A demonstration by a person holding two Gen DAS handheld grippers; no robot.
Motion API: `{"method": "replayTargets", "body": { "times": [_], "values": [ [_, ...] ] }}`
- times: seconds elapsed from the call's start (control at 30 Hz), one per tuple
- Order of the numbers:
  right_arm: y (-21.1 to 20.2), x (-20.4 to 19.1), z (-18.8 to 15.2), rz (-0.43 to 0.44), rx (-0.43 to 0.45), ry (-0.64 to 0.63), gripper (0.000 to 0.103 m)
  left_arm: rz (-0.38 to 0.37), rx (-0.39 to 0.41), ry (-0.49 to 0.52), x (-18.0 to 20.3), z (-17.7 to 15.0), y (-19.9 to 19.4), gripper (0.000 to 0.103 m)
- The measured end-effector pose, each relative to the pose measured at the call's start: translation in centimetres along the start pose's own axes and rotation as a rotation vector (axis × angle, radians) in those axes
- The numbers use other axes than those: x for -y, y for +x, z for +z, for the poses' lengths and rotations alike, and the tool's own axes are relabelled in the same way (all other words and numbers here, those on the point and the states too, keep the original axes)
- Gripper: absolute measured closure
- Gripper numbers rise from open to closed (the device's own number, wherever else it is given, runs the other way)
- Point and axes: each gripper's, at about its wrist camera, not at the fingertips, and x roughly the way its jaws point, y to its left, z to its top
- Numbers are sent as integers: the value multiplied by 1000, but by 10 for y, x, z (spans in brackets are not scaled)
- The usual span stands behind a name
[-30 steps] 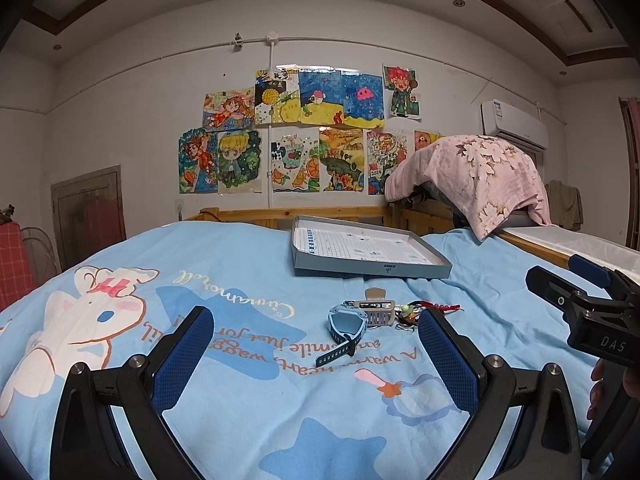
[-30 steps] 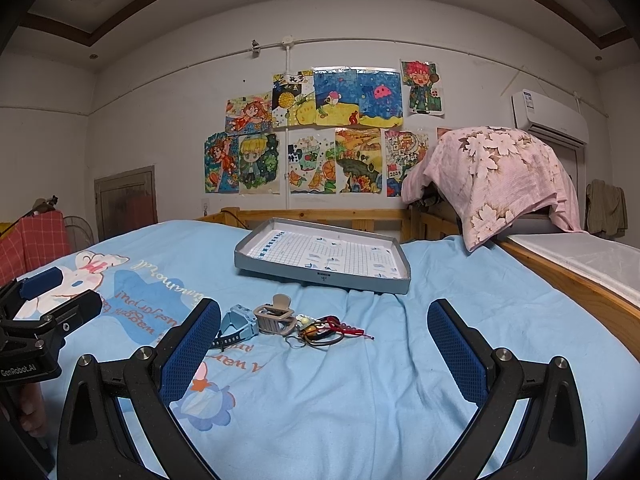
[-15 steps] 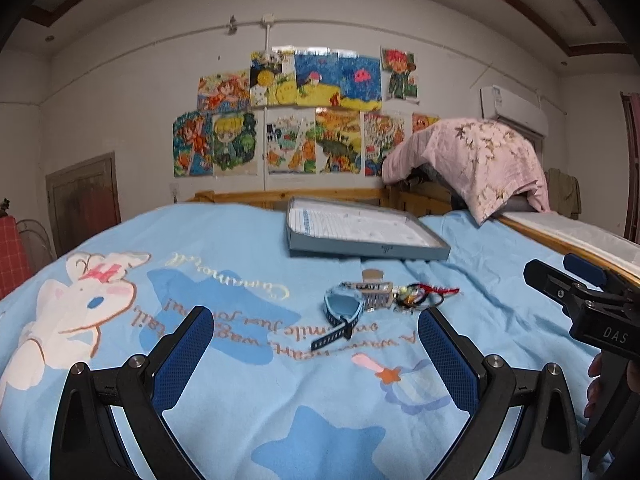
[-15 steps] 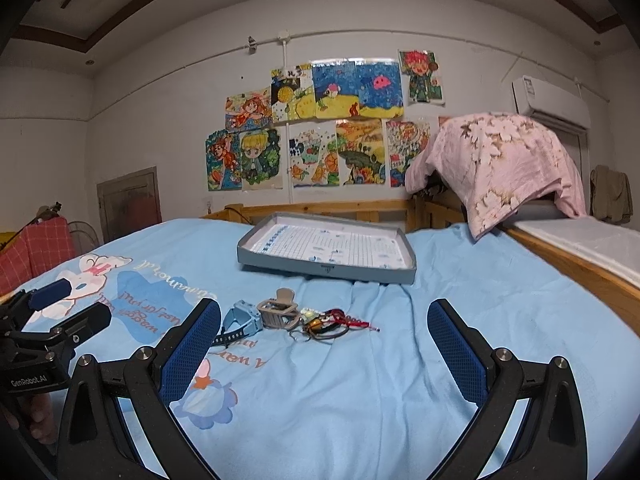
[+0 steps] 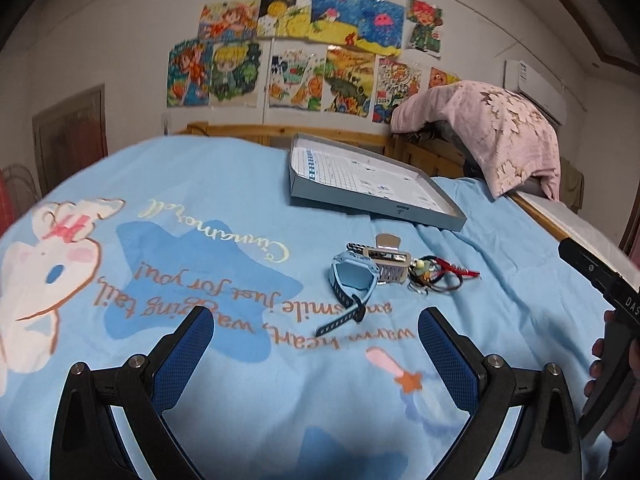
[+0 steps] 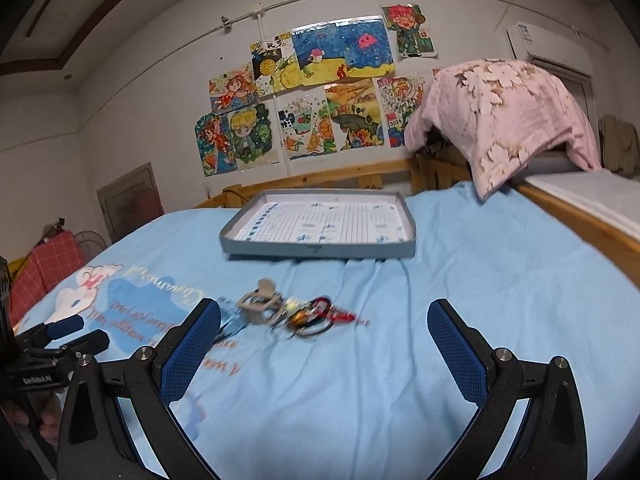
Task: Organize jewelry
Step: 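Move both tools down toward the jewelry pile beside the tray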
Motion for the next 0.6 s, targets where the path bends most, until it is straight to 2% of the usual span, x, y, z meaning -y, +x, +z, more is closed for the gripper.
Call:
{"method": "replayTargets", "body": {
  "times": [0.23, 0.6],
  "values": [
    [34, 3, 25, 0, 33, -11, 1, 22, -2, -47, -2, 14, 29, 0],
    [84, -9, 29, 34, 17, -32, 1, 30, -48, -48, -1, 36, 69, 0]
  ]
}}
